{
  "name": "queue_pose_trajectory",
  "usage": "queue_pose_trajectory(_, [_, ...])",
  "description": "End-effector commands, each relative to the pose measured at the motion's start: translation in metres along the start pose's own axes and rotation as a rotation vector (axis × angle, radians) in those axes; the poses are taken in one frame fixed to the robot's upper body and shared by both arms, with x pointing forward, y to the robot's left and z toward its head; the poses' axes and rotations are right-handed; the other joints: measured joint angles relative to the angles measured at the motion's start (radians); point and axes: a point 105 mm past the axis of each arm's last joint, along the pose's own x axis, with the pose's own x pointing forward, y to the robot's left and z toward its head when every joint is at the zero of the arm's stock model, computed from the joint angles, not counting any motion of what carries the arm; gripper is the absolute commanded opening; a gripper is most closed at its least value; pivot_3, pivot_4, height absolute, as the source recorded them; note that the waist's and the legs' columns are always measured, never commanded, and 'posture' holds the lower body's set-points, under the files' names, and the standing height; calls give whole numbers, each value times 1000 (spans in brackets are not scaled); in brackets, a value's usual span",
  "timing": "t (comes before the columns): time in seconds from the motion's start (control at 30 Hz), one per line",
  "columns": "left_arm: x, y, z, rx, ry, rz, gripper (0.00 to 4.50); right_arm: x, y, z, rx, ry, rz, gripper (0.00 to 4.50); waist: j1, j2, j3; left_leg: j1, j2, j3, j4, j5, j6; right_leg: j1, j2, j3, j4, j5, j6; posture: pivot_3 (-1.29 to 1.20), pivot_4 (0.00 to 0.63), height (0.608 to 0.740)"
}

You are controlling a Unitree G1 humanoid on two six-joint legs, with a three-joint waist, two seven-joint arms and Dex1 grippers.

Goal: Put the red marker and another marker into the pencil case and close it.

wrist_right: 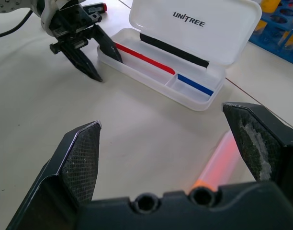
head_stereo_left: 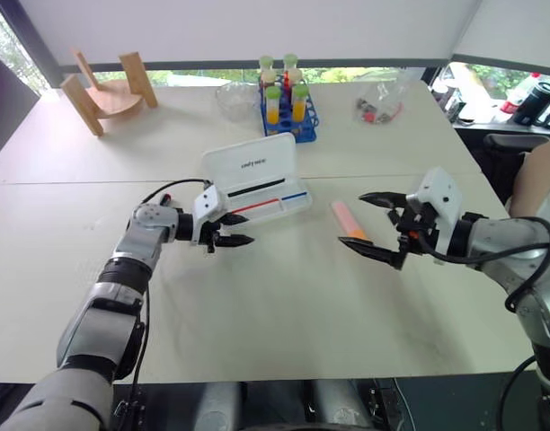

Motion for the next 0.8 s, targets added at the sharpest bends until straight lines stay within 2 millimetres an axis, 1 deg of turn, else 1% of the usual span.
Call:
queue_pose_trajectory(0.03, [-3,-4,-5,11,24,-37,510,0,0,12,-36,-39,-2,4500,-1,0,0,0,0,0,0,0,0,0,0,0,0,0,0,0,150,740])
queue_pose_trajectory(0.07, [-4,-6,-5,14,26,-48,39,0,0,12,-33,-39,1,4500,0,0,0,0,0,0,0,0,0,0,0,0,0,0,0,0,150,740])
queue_pose_trajectory(0.13, [-7,-10,-3,21,21,-75,39,0,1,11,-31,-38,3,4500,0,0,0,0,0,0,0,0,0,0,0,0,0,0,0,0,150,740])
queue_pose_trajectory(0.27, [-20,-30,-3,56,25,-174,39,1,2,11,-26,-38,12,4500,-4,0,0,0,0,0,0,0,0,0,0,0,0,0,0,0,150,740])
queue_pose_trajectory(0.37, [-32,-44,-8,75,47,-220,39,3,4,12,-23,-42,21,4500,-3,1,0,0,1,0,-1,0,0,0,0,0,1,0,0,0,150,740])
queue_pose_trajectory(0.47, [-42,-54,-15,82,73,-230,39,4,6,12,-22,-44,30,4500,0,1,0,0,1,-1,0,0,0,0,0,0,1,0,0,0,150,740])
queue_pose_trajectory(0.6, [-51,-60,-20,78,93,-214,39,6,7,12,-21,-48,43,4500,0,1,0,1,1,-1,1,0,0,1,0,0,1,0,0,0,150,740])
queue_pose_trajectory(0.8, [-55,-68,-21,40,78,-188,39,9,6,13,-26,-49,53,4500,-2,1,0,1,1,-1,0,0,0,0,0,0,1,0,0,0,150,740])
